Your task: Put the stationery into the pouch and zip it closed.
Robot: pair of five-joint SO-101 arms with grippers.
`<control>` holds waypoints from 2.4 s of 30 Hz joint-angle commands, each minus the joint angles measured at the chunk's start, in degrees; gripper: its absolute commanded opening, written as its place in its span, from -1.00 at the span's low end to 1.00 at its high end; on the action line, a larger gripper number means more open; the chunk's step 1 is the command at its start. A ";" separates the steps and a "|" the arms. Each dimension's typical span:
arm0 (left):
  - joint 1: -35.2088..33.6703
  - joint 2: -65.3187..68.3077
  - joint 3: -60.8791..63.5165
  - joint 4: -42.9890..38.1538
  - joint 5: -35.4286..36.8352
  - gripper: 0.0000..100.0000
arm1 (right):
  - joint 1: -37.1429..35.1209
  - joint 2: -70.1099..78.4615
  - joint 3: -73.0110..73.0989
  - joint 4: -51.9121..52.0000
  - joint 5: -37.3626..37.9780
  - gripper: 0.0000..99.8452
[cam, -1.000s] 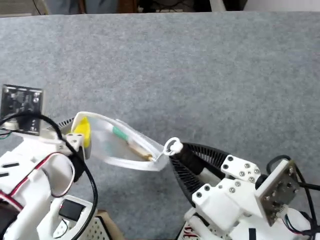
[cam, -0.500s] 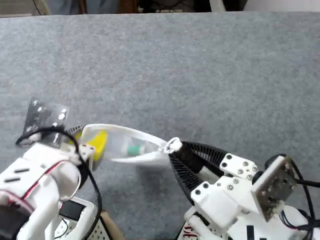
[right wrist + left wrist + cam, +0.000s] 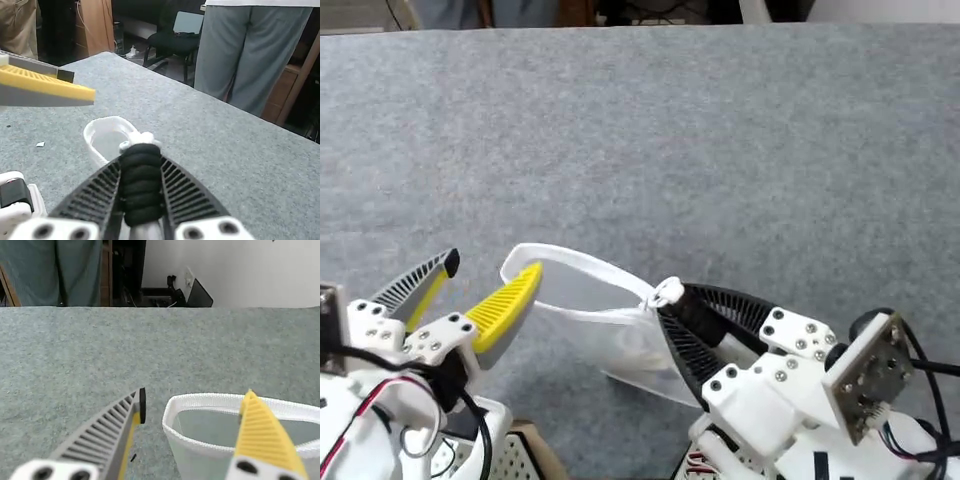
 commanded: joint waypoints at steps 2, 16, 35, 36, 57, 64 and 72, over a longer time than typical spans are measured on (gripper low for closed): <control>-1.98 -0.09 0.84 -1.14 0.18 -0.37 | 1.32 0.66 -0.48 -3.78 0.44 -0.98; 2.33 -0.09 10.59 -1.05 0.18 -0.36 | 11.16 0.92 -0.22 -19.78 3.87 -0.98; 10.68 -0.09 16.22 -1.67 0.18 -0.36 | 17.23 0.57 24.84 -28.04 12.04 -0.98; 10.95 -0.09 16.75 -1.67 0.18 -0.36 | 17.23 0.57 24.04 -27.43 12.04 -0.98; 36.18 0.70 16.84 -13.63 -7.91 -0.36 | 17.23 -0.75 18.68 -17.58 8.88 -0.98; 38.20 7.12 17.89 -22.51 -16.09 -0.37 | 17.14 -0.92 18.24 -14.59 8.44 -0.98; 30.99 10.02 17.71 -30.51 -21.27 -0.37 | 17.14 -4.44 16.31 -11.43 6.51 -0.98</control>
